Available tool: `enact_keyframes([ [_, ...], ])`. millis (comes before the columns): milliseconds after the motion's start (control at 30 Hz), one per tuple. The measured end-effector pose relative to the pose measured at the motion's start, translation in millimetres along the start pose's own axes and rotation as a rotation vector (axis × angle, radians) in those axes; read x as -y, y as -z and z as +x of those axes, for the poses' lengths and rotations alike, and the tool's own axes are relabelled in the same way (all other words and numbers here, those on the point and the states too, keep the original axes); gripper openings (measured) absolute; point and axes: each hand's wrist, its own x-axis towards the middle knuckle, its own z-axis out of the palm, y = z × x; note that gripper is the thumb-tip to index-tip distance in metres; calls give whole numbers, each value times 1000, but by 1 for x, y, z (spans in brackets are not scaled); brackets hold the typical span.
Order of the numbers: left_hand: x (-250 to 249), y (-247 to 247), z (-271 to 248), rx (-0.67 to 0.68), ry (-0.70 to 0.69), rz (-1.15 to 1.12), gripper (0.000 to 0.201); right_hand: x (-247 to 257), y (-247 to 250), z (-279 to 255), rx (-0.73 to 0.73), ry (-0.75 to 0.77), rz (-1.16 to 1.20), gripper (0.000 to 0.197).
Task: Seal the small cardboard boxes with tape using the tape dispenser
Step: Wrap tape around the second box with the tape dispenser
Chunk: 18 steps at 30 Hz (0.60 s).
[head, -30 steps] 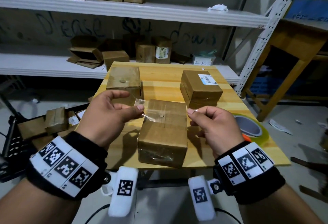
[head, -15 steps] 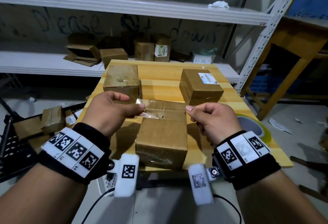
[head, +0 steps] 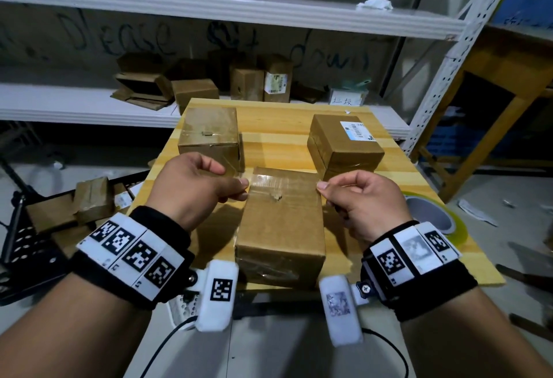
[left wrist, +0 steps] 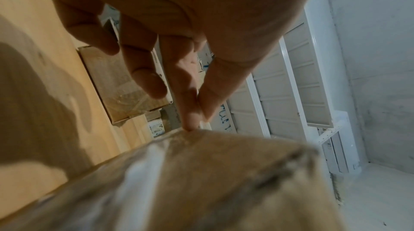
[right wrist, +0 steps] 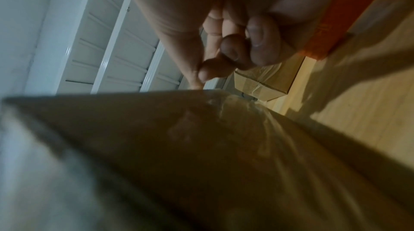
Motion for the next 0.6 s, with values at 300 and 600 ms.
enact_keyframes([
  [300,19,-4,8,70,99,-57,26,-14,-3,5,6,-72,126,31],
  [600,32,-2,13,233,198,-209,9,-37,-20,-1,55,-216,541,23],
])
